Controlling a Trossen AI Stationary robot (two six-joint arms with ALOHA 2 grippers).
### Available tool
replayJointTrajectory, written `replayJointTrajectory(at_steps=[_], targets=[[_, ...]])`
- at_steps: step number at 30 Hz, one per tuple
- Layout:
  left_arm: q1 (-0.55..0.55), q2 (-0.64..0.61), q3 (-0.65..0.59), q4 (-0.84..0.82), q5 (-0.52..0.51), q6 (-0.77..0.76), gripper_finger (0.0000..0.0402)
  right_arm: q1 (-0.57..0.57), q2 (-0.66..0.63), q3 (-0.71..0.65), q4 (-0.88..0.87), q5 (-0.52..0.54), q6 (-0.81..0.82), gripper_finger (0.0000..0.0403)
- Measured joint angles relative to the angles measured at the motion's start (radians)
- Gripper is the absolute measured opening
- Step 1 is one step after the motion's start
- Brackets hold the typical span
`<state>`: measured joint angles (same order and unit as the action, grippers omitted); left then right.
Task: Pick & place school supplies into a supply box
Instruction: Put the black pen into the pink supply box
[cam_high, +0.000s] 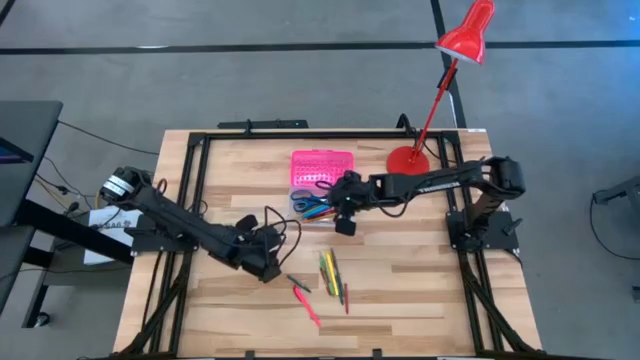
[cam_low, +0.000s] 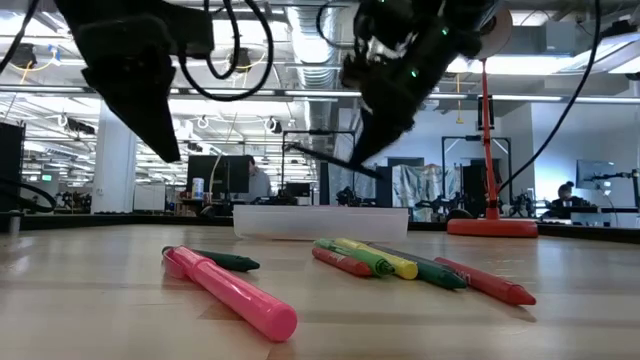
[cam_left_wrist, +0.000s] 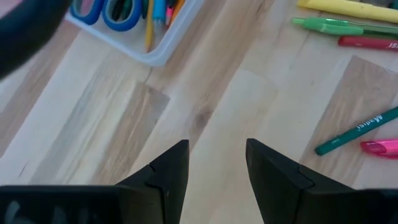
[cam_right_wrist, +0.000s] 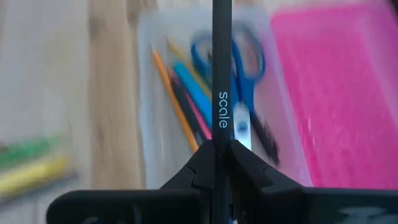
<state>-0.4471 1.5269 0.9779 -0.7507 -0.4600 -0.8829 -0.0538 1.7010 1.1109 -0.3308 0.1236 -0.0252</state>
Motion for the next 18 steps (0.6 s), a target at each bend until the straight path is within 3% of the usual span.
replayJointTrajectory(at_steps=[9,18], targets=[[-0.068,0.000,0.000,-0.028,-0.066,-0.122,0.0155,-0.020,0.022,0.000,0.010,-0.020,-0.036,0.0016],[-0.072,0.000,0.000,-0.028,-0.080,-0.138,0.0155,-0.055,0.022,0.000,0.019,-0.019,-0.070,0.0017]])
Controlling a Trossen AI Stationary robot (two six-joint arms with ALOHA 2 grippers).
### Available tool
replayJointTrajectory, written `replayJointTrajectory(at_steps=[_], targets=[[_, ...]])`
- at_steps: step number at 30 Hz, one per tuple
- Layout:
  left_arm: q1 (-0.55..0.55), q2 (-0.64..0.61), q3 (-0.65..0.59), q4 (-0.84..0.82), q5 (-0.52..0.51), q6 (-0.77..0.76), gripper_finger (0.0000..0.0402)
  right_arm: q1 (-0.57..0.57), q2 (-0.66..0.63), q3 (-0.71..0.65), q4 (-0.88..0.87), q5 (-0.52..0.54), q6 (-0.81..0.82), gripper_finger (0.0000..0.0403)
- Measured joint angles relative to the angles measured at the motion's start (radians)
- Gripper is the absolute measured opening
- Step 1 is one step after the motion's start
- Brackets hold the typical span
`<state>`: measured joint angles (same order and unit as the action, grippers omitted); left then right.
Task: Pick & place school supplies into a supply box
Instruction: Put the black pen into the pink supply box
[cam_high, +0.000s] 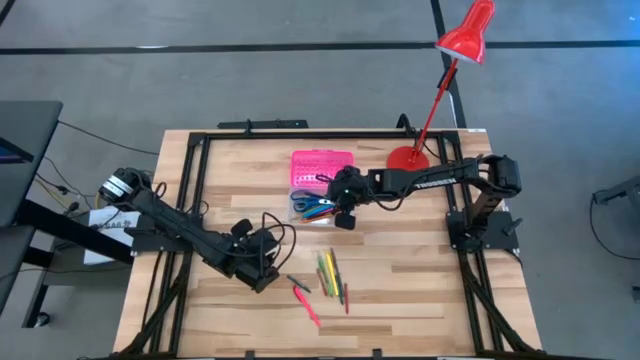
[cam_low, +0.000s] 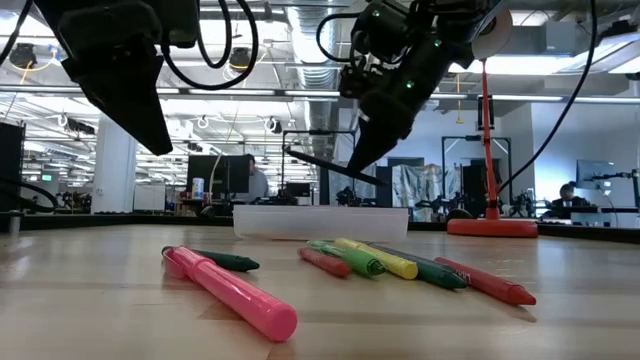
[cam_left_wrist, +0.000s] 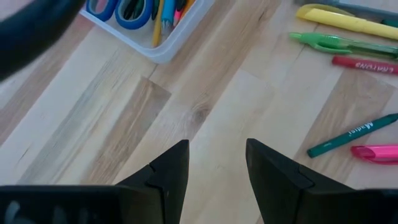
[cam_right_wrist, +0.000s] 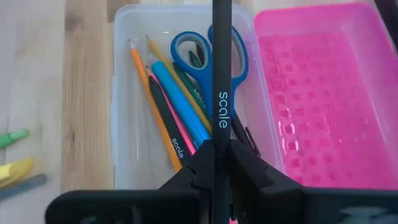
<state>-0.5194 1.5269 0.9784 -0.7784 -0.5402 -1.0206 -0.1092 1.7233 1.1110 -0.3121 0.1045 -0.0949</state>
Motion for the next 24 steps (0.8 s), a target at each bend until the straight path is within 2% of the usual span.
replayJointTrajectory(at_steps=[7,15,24], targets=[[0.000,0.000,0.000,0.001,-0.012,0.000,0.0155,0.001,0.000,0.000,0.007,-0.003,-0.112,0.0023],[0.000,0.000,0.000,0.001,-0.025,0.004,0.0155,0.001,0.000,0.000,0.024,-0.026,-0.123,0.0027],[0.000,0.000,0.000,0.000,-0.025,0.004,0.0155,0.001,0.000,0.000,0.036,-0.028,-0.124,0.0068]])
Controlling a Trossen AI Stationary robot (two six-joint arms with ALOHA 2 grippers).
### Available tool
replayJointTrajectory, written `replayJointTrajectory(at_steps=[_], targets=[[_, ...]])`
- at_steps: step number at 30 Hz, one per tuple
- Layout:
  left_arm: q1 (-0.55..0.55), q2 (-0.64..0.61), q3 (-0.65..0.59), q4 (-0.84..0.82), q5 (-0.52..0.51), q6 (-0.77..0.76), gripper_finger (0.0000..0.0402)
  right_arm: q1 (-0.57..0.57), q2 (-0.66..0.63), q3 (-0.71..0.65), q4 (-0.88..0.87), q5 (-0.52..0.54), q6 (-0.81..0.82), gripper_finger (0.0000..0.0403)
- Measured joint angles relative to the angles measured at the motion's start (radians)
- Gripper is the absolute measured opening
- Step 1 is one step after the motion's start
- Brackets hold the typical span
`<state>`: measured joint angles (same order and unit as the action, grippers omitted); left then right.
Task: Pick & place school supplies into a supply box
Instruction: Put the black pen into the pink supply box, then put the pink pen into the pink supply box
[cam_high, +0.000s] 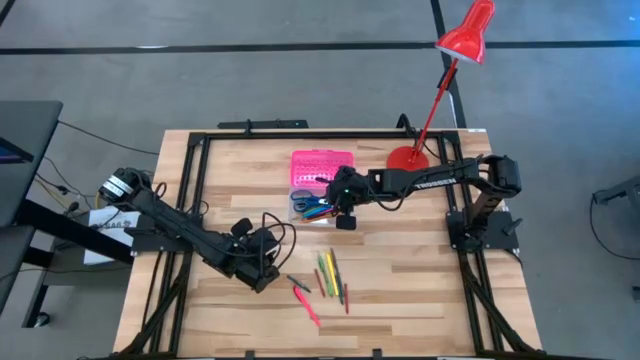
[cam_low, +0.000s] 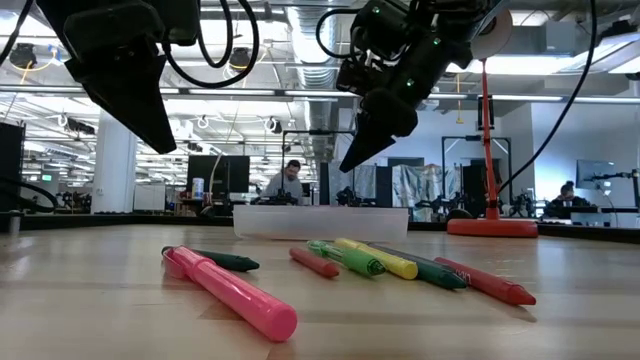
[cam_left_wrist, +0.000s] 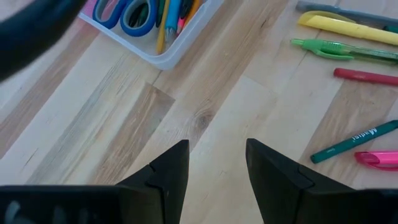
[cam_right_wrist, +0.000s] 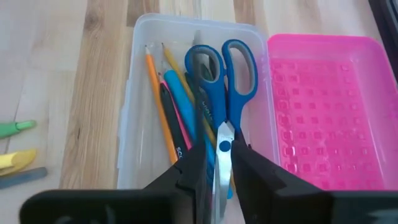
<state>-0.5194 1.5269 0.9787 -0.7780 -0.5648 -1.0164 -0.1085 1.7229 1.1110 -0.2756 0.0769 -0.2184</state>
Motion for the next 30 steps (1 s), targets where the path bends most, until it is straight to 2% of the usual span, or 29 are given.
replayJointTrajectory(at_steps=[8,13,19,22,30], targets=[[0.000,0.000,0.000,0.001,0.000,0.000,0.0155,0.000,0.000,0.000,-0.007,0.001,0.009,0.0073],[0.000,0.000,0.000,0.027,0.017,0.019,0.0155,0.001,-0.023,0.000,-0.020,-0.001,0.081,0.0073],[0.000,0.000,0.000,0.166,0.127,0.256,0.0155,0.038,-0.098,0.000,-0.150,-0.079,0.114,0.0073],[0.002,0.000,0.000,0.220,0.150,0.353,0.0155,0.072,-0.145,0.000,-0.239,-0.079,0.136,0.0073],[0.035,0.000,0.000,0.245,0.196,0.398,0.0155,0.178,-0.260,-0.059,-0.373,-0.079,0.259,0.0073]])
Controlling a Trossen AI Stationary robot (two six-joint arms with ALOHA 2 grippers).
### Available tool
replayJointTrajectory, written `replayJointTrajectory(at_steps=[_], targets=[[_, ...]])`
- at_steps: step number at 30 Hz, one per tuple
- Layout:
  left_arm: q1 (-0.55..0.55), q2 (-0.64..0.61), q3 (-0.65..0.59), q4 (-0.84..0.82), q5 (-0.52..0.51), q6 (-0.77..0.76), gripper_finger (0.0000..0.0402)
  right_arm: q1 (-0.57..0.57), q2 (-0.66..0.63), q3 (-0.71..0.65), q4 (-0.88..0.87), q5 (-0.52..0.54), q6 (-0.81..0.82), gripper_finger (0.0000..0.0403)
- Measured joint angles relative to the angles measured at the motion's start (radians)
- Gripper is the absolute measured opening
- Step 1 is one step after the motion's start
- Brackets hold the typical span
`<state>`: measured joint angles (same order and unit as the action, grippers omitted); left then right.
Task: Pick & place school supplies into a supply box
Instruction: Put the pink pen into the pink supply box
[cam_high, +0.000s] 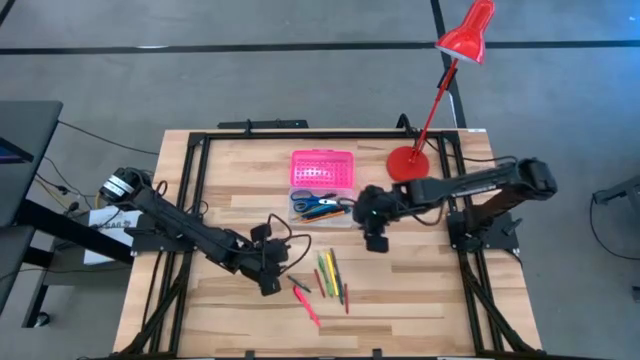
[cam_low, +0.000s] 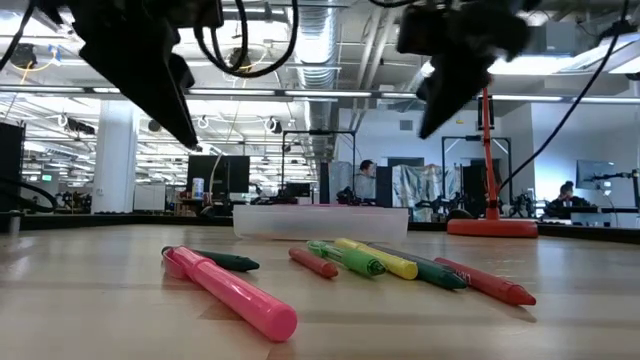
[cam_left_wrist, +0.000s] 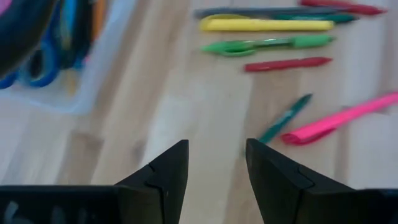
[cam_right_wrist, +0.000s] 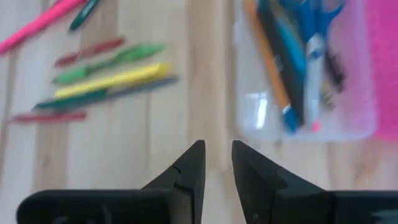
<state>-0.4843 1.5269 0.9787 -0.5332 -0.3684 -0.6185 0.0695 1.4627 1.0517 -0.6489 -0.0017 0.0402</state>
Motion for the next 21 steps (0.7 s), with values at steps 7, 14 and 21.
replayJointTrajectory(at_steps=[7,14,21], targets=[[0.000,0.015,0.000,0.125,0.101,0.049,0.0155,0.098,-0.092,-0.134,-0.005,0.027,0.145,0.0073],[-0.030,0.060,0.001,0.153,0.096,-0.429,0.0155,0.195,-0.176,-0.245,-0.020,0.102,0.294,0.0073],[-0.126,0.133,0.001,0.231,0.098,-0.985,0.0155,0.263,-0.241,-0.305,-0.057,0.199,0.323,0.0073]])
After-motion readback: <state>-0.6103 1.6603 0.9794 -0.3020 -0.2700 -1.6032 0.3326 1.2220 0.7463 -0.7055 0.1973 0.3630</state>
